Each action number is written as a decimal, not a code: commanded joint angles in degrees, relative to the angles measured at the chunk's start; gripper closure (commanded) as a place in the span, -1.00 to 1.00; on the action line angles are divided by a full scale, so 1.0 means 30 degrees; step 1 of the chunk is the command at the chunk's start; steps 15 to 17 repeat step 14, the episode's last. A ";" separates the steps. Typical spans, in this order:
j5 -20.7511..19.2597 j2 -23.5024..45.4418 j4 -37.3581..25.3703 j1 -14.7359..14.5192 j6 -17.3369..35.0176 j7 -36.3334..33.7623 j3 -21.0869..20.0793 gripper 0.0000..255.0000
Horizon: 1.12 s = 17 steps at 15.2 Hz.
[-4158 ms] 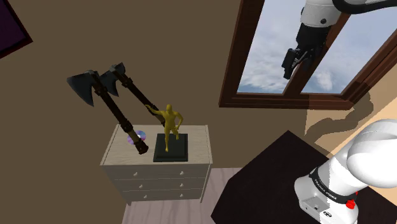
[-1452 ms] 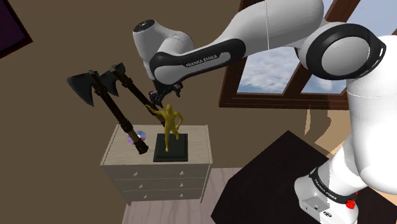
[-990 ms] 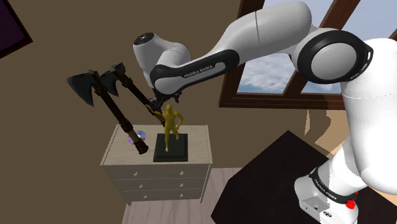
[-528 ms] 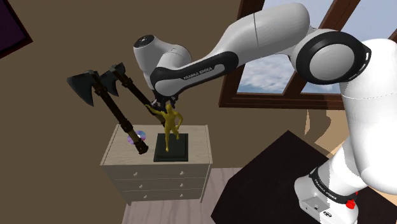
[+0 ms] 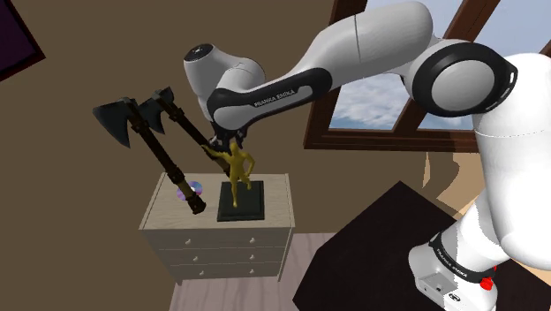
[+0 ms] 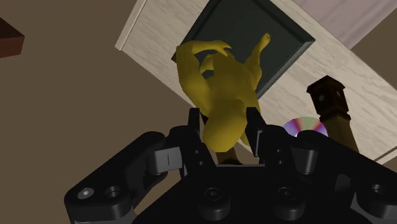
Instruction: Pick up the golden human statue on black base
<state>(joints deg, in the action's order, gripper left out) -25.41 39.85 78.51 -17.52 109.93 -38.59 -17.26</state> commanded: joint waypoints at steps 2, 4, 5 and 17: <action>0.0120 -0.0366 -0.0143 0.0041 -0.0461 0.0165 -0.0068 1.00; 0.0203 -0.0552 -0.0355 0.0039 -0.0837 0.0284 -0.0112 1.00; 0.0243 -0.0639 -0.0470 0.0036 -0.1028 0.0343 -0.0132 1.00; 0.0499 -0.1154 -0.1471 -0.0027 -0.2464 0.0774 -0.0250 1.00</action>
